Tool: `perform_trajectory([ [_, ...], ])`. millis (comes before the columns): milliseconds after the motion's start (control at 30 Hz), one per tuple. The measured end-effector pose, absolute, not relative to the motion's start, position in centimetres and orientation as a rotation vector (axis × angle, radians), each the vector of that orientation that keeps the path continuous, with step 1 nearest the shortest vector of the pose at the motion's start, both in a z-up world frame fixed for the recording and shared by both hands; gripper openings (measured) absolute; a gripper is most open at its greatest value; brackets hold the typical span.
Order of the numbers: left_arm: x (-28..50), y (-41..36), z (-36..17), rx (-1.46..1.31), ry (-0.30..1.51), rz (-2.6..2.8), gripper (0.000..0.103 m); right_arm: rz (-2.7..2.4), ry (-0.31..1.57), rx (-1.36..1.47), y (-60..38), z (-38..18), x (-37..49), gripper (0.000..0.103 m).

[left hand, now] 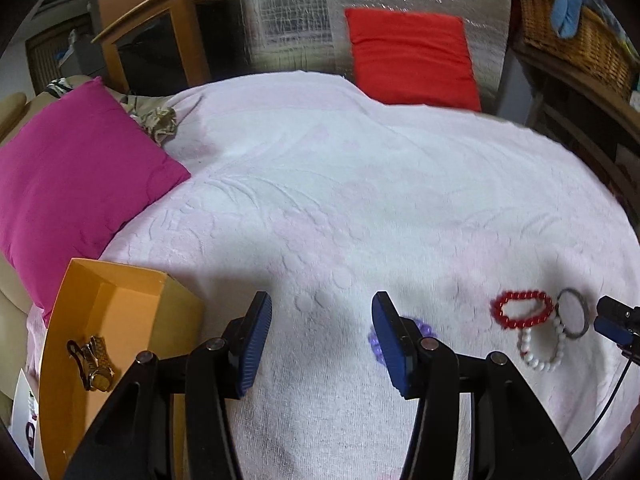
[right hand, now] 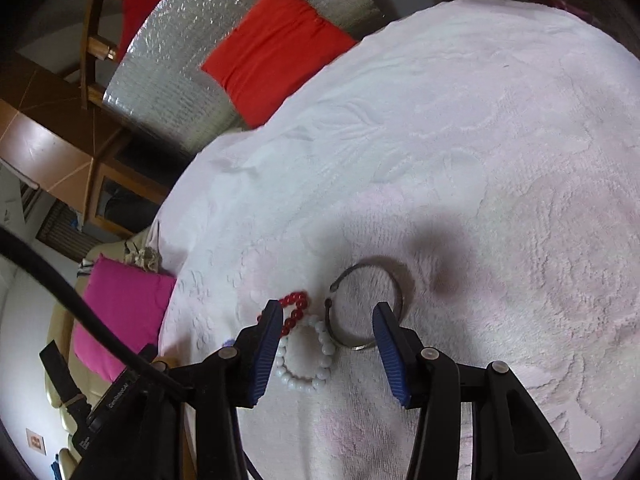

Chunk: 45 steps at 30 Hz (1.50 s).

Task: Organize jewelry
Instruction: 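Move both open tools back to the remaining bracelets, then grasp the white pearl bead bracelet with the right tool, then grasp the red bead bracelet with the left tool while the right tool holds the pearl bracelet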

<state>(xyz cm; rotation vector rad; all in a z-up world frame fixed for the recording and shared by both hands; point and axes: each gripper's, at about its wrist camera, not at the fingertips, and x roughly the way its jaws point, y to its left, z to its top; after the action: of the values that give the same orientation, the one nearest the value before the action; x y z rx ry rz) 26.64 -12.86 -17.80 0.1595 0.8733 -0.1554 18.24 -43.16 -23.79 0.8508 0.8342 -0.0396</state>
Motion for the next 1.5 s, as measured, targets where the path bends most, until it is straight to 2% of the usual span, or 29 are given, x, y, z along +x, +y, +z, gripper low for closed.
perform_trajectory([
  [100, 26.7, -12.8, -18.3, 0.174, 0.894, -0.152, 0.053, -0.005, 0.879, 0.836, -42.0, -24.1, 18.5, 0.042],
  [133, 26.7, -12.7, -18.5, 0.175, 0.902, -0.149, 0.053, 0.016, 0.899, 0.827, -41.4, -24.2, 18.7, 0.035],
  [167, 26.7, -12.7, -18.6, 0.174, 0.907, -0.15, 0.053, 0.028, 0.92, 0.815, -40.8, -24.4, 18.9, 0.033],
  [367, 26.5, -13.0, -18.7, 0.18, 0.908, -0.166, 0.053, -0.054, 1.011, 0.788, -39.0, -26.2, 20.1, 0.03],
  [667, 25.9, -13.9, -18.7, 0.207, 0.904, -0.199, 0.053, -0.161, 0.97, 0.725, -37.4, -26.3, 20.8, 0.029],
  [700, 25.8, -13.9, -18.7, 0.208, 0.904, -0.201, 0.053, -0.177, 0.964, 0.702, -37.1, -26.2, 20.9, 0.027],
  [767, 25.7, -13.9, -18.7, 0.209, 0.905, -0.203, 0.053, -0.207, 0.955, 0.646, -36.4, -26.1, 21.1, 0.013],
  [800, 25.7, -13.8, -18.7, 0.21, 0.905, -0.204, 0.053, -0.217, 0.951, 0.608, -36.0, -26.1, 21.2, 0.012],
  [1000, 25.6, -13.2, -18.6, 0.208, 0.902, -0.201, 0.053, -0.221, 0.924, 0.542, -35.3, -25.2, 20.9, 0.011],
  [1200, 25.8, -12.6, -18.6, 0.196, 0.902, -0.19, 0.053, -0.109, 0.9, 0.621, -35.2, -23.9, 20.3, 0.011],
  [1500, 25.9, -14.9, -19.2, 0.217, 0.902, -0.224, 0.053, -0.042, 0.743, 0.746, -38.0, -21.3, 17.8, 0.011],
])
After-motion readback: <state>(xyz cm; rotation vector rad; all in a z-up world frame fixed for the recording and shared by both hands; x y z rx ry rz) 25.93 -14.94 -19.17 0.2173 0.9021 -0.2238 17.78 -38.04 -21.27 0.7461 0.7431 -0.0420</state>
